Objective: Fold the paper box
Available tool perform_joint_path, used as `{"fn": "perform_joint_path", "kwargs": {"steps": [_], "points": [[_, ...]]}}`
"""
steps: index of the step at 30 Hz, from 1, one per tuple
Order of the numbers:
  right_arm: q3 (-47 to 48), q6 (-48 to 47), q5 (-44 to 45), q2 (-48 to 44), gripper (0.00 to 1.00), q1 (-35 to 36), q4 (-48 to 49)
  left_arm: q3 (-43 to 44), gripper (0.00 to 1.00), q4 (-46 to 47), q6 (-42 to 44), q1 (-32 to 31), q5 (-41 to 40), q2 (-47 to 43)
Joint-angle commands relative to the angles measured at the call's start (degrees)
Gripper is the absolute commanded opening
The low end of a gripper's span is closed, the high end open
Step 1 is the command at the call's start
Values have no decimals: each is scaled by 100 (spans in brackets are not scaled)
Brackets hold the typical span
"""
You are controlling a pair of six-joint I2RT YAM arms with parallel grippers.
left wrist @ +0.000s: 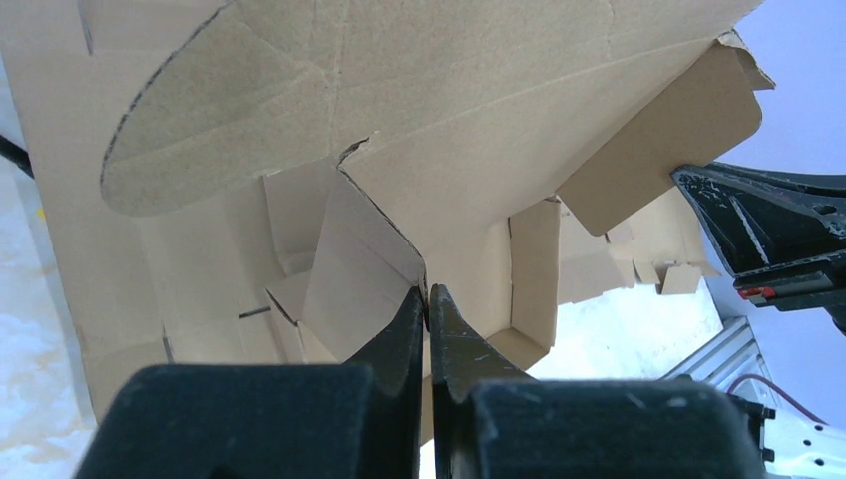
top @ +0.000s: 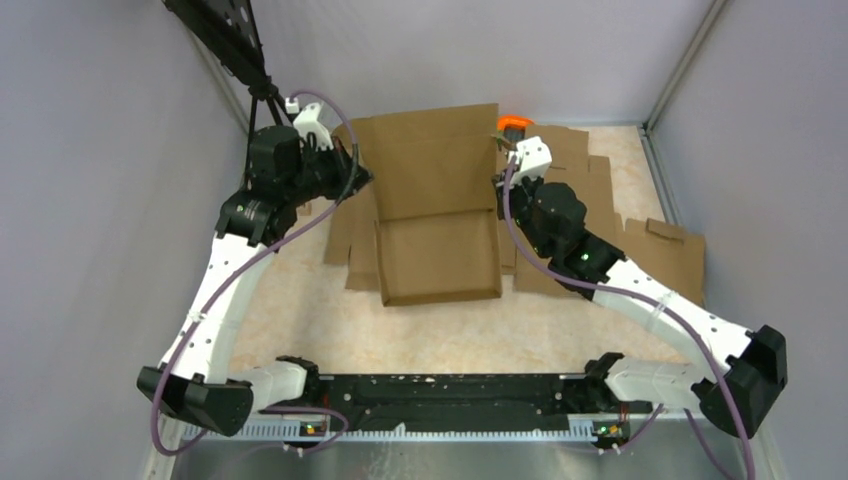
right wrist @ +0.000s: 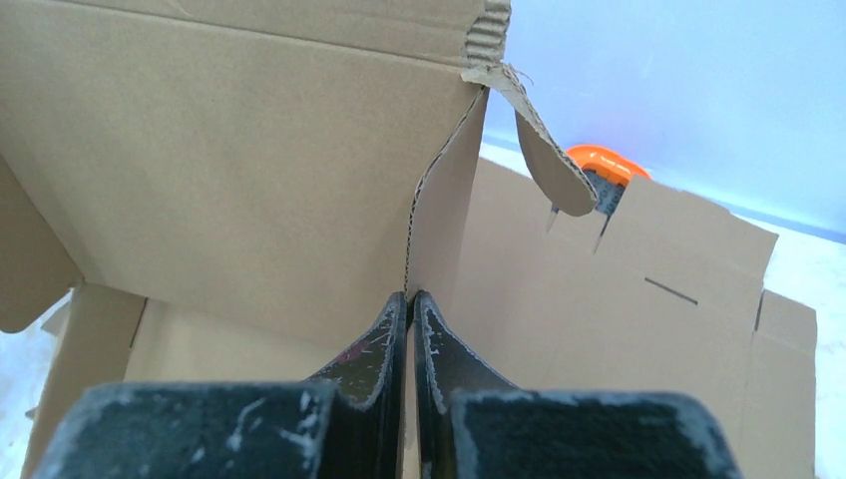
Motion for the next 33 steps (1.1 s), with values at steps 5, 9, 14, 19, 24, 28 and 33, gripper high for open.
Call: {"fn": "perform_joint_path", "kwargs": {"steps": [5,9,14,19,24,28,33], "points": [[680,-6,-987,761,0,-543,593,696,0,679,323,-27,-142,768],[713,-30,-992,1104,0,-727,1061,749,0,1043,368,-8,-134,1207],[622,-48,-1205,1381,0,-953,1468,395,0,1520,627,-3,-273,1377],[-486,-587,-1475,1252,0,-955,3038,-997,0,2948,785,-9,-255,725],[-1008,-522,-1561,1189,0,-955,3418,-1709,0,3201,915,-28,-143,271],[-1558,-479,-1621,1087,0,-955,4097,-2260,0,3418,945,-40,-67,-84],[-2248,-391,-1595,990,0,-942,4890,-2685,0,3413,953,-70,-64,-497]]}}
